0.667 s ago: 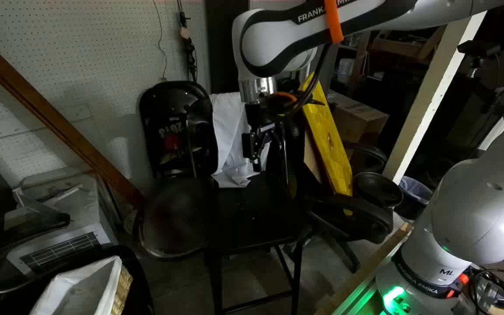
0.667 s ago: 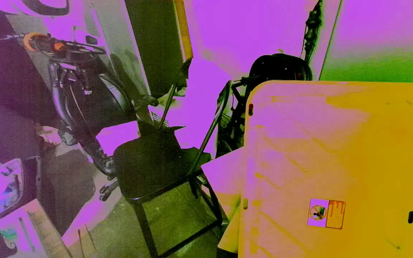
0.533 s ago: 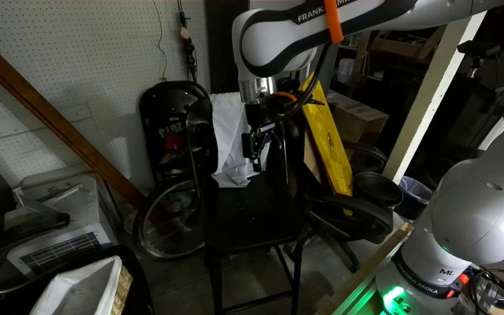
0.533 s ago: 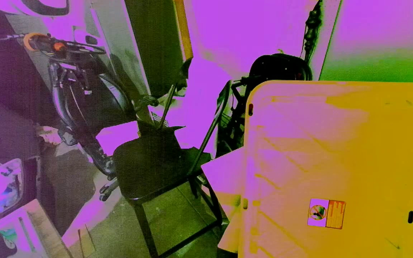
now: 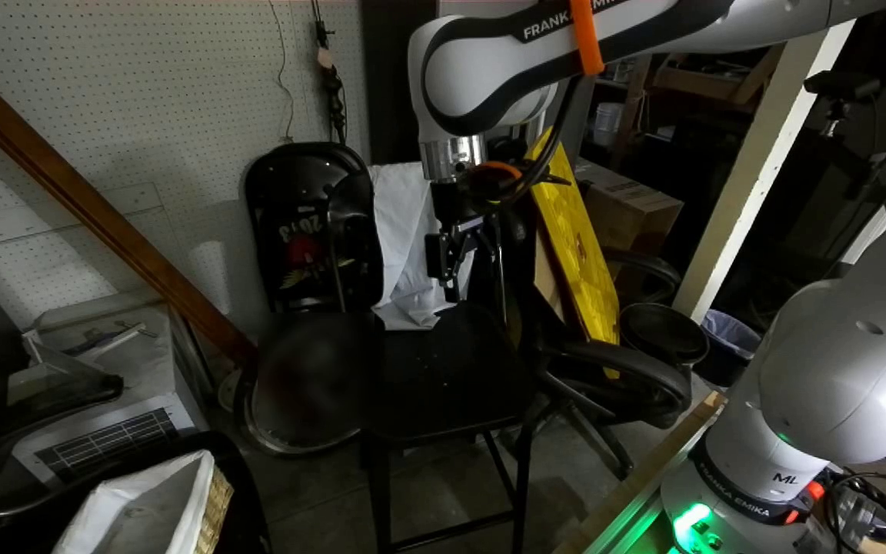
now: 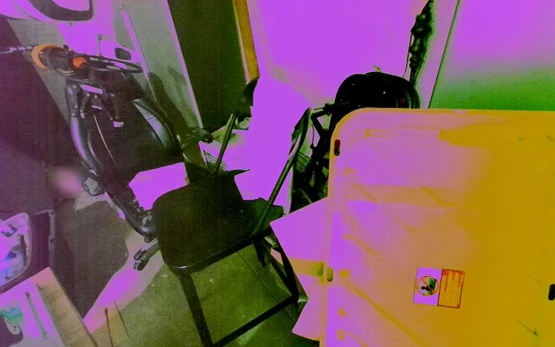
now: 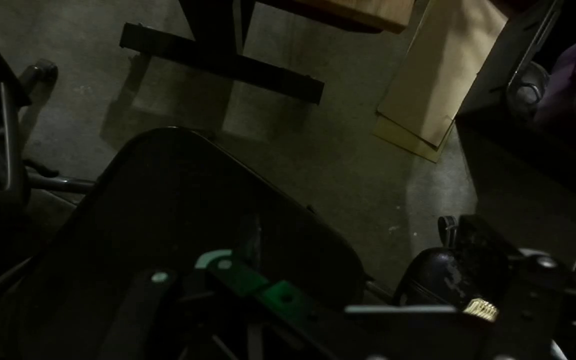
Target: Put the white towel on the seat of the chair
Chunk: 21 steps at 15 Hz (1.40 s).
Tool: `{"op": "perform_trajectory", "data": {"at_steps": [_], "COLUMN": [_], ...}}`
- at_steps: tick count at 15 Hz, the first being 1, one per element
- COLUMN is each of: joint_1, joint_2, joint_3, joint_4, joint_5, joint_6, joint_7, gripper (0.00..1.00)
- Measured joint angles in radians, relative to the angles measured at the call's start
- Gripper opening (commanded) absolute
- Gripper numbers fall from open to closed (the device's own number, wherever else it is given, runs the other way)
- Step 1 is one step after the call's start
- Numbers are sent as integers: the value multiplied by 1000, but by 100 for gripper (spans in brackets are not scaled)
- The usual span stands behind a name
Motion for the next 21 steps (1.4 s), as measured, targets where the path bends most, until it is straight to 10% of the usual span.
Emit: {"op": "perform_trajectory", "data": {"at_steps": [12,21], "joint_1": [-169,-265], "joint_2": [0,124], "joint_3": [-176,-260], "joint_4": [73,316], "joint_5": [4,68], "joint_6": [7,-68], "joint_7": [14,285], "gripper": [100,100]}}
